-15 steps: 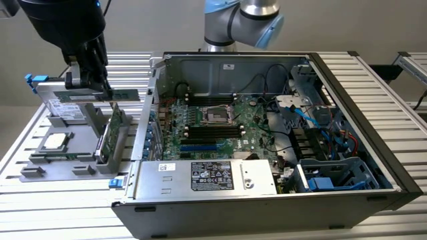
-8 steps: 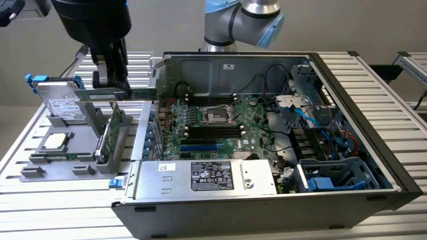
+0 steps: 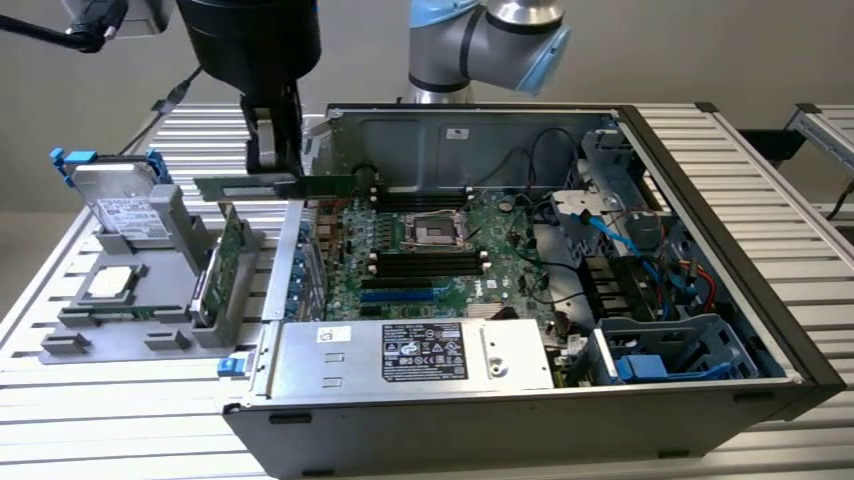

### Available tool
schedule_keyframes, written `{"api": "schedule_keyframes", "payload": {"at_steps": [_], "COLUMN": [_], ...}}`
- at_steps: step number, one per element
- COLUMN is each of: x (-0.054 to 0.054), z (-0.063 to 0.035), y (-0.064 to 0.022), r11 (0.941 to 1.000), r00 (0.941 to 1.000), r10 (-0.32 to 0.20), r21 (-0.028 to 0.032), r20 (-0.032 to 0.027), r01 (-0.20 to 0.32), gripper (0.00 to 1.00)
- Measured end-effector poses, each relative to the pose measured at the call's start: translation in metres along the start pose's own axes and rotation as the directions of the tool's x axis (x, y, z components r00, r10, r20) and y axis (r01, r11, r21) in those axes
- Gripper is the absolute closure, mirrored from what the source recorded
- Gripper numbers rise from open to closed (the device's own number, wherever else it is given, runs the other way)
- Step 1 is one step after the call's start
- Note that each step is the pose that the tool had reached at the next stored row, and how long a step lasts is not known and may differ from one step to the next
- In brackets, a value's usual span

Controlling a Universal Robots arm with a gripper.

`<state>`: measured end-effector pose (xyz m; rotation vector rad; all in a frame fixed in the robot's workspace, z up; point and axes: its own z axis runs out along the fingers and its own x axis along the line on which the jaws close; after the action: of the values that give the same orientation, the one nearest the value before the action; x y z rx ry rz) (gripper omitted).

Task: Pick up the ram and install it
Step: 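Pick up the ram and move it above insertion slot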

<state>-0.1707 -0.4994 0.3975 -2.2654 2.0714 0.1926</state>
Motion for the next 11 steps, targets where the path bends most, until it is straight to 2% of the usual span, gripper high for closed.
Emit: {"api": "schedule_keyframes", "payload": {"at_steps": [11], "x": [0.002], "z": [-0.0021], "y": [-0.0503], "r11": [1.0], "r00": [1.0], "r10": [0.0], "r21": [0.0], "r20": [0.0], "r01": [0.0], "gripper": [0.86]}}
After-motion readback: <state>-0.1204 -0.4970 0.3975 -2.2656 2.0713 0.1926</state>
